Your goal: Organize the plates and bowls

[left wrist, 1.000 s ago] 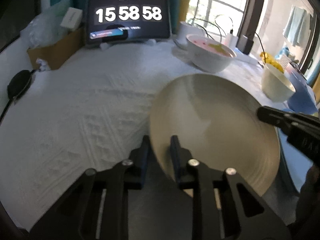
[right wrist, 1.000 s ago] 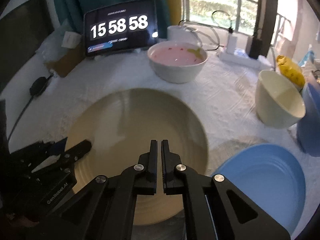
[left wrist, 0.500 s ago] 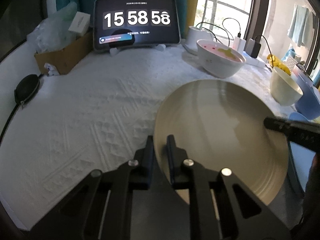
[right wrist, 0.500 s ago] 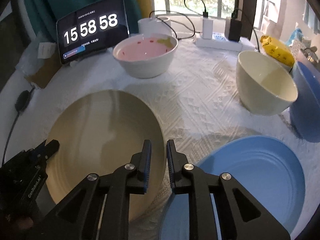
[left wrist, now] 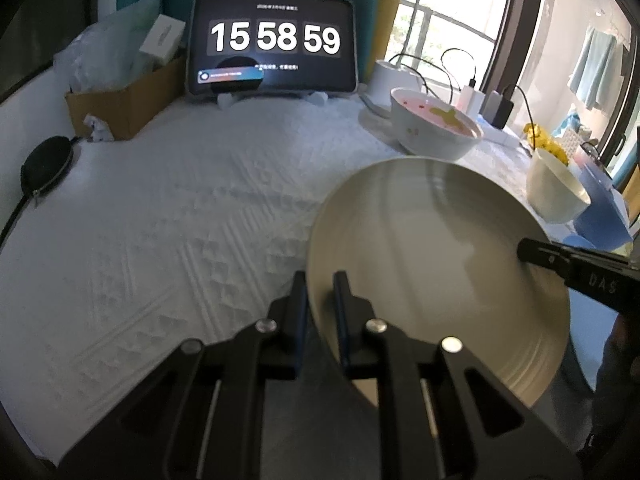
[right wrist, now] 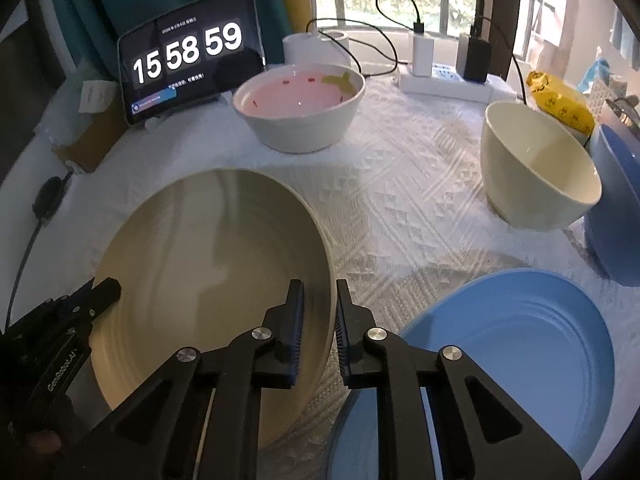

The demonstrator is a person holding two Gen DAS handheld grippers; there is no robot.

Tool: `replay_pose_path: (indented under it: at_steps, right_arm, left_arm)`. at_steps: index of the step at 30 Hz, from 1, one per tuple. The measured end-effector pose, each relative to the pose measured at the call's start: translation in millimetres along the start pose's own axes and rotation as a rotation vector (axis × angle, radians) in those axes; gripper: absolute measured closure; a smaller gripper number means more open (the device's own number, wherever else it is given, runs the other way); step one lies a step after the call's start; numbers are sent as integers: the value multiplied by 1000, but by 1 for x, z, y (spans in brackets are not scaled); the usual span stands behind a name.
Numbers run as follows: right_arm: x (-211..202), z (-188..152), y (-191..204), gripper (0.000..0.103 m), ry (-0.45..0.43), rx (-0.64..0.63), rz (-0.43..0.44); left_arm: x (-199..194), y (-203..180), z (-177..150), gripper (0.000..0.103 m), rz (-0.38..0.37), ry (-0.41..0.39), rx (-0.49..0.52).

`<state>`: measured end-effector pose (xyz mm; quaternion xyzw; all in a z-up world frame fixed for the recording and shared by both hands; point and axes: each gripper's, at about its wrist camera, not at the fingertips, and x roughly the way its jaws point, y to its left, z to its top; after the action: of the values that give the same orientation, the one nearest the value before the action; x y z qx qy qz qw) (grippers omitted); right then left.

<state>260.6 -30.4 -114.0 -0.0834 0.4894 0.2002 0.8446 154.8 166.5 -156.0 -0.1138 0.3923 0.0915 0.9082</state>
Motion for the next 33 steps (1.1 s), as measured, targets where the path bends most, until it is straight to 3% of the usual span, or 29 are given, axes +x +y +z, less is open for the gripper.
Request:
replay_pose_path:
  at_steps: [15, 33]
  right_arm:
    - [-35, -5, -23, 87, -73, 47, -7]
    - [-65, -28, -81, 87, -119, 148, -25]
  left_arm:
    - [-22, -28, 5, 90, -54, -24, 29]
    - [-34, -93, 0, 90, -100, -11, 123]
